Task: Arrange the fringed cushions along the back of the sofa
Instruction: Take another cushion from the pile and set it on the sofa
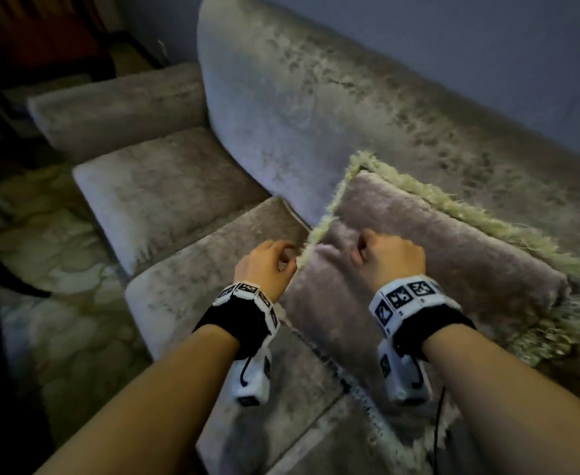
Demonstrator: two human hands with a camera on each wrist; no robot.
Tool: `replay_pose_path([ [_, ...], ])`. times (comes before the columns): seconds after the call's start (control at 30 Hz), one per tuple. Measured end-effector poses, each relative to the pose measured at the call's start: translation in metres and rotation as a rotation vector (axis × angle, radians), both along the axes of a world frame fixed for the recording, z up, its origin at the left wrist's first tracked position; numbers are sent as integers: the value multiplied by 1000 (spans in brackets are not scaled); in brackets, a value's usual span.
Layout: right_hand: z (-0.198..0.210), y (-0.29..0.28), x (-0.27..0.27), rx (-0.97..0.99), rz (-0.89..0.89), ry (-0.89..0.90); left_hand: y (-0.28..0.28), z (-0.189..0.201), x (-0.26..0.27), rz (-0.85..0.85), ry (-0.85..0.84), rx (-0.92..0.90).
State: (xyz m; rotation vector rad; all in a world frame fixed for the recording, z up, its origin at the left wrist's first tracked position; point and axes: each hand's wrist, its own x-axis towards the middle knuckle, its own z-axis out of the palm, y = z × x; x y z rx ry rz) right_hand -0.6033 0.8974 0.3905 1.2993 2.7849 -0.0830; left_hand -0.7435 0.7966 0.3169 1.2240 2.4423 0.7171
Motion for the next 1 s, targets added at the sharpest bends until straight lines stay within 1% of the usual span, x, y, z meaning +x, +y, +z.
replay_pose_path([
  [0.13,17,-60,-83,38,121,26,-85,11,-64,139,-51,99],
  [0.23,24,-113,-153,31,224,13,-158,20,-119,273,-34,105],
  [0.3,27,-151,-201,33,313,21,-208,25,-156,362,-38,153],
  [0.4,33,-218,-275,40,447,21,-288,31,-210,546,-57,187],
  [0.47,37,-267,-318,28,526,9,-344,37,-237,670,-30,183],
  [0.53,37,-321,-362,25,626,-14,-404,35,-262,779,-8,167],
  [0.57,37,-331,-368,20,648,-30,-415,33,-264,796,-6,166],
  [0.67,25,-406,-418,18,822,-91,-495,24,-284,947,-21,218],
  [0.7,19,-429,-432,2,879,-103,-518,20,-288,997,-32,208],
  [0.77,4,-473,-457,-47,977,-160,-560,7,-293,1090,-48,151],
  [0.83,-10,-510,-479,-71,1064,-231,-597,-4,-294,1171,-65,150],
  [1.0,-35,-586,-534,-90,1252,-285,-667,-24,-305,1368,-27,1],
])
